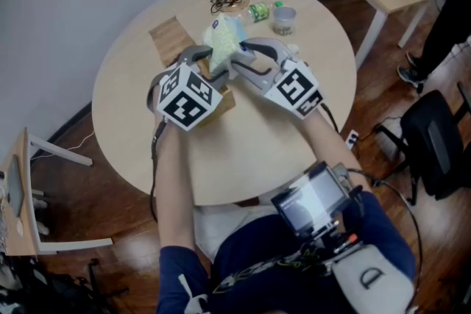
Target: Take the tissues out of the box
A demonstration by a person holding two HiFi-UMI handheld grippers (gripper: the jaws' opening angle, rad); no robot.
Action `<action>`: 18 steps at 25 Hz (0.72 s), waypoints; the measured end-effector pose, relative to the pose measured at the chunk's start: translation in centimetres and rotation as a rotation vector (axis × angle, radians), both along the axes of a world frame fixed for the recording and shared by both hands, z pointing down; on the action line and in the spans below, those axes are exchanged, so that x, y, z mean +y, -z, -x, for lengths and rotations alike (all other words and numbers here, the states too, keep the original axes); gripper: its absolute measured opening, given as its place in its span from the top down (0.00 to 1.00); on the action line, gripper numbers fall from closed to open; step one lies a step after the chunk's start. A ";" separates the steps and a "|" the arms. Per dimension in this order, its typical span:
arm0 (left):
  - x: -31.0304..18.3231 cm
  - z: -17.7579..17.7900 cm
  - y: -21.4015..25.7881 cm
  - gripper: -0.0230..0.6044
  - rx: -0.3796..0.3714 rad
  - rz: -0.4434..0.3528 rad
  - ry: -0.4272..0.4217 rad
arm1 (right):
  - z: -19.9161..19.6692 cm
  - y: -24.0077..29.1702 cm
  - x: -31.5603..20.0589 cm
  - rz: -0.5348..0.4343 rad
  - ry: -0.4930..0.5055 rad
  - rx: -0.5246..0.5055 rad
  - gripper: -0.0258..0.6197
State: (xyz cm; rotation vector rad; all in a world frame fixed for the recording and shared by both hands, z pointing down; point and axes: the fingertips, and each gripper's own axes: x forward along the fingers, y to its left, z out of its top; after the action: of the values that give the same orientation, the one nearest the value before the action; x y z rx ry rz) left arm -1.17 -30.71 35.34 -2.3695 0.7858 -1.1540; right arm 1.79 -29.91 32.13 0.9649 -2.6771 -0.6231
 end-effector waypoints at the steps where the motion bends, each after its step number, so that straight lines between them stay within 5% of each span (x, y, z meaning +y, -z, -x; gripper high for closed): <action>1: 0.1 0.1 0.0 0.57 -0.005 0.007 0.006 | 0.1 -0.1 0.0 0.013 0.011 -0.010 0.68; 12: 1.7 1.6 -0.5 0.57 -0.092 0.105 0.062 | 1.5 -0.8 0.9 0.110 0.126 -0.064 0.68; 18: 1.4 1.3 -0.6 0.57 -0.098 0.078 0.060 | 1.0 -1.2 0.4 0.169 0.101 -0.061 0.69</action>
State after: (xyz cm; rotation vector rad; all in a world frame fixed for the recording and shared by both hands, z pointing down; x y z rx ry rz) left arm -2.52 -29.27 35.95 -2.3450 0.7972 -1.3373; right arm 0.77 -29.52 33.28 0.8209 -2.7921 -0.3841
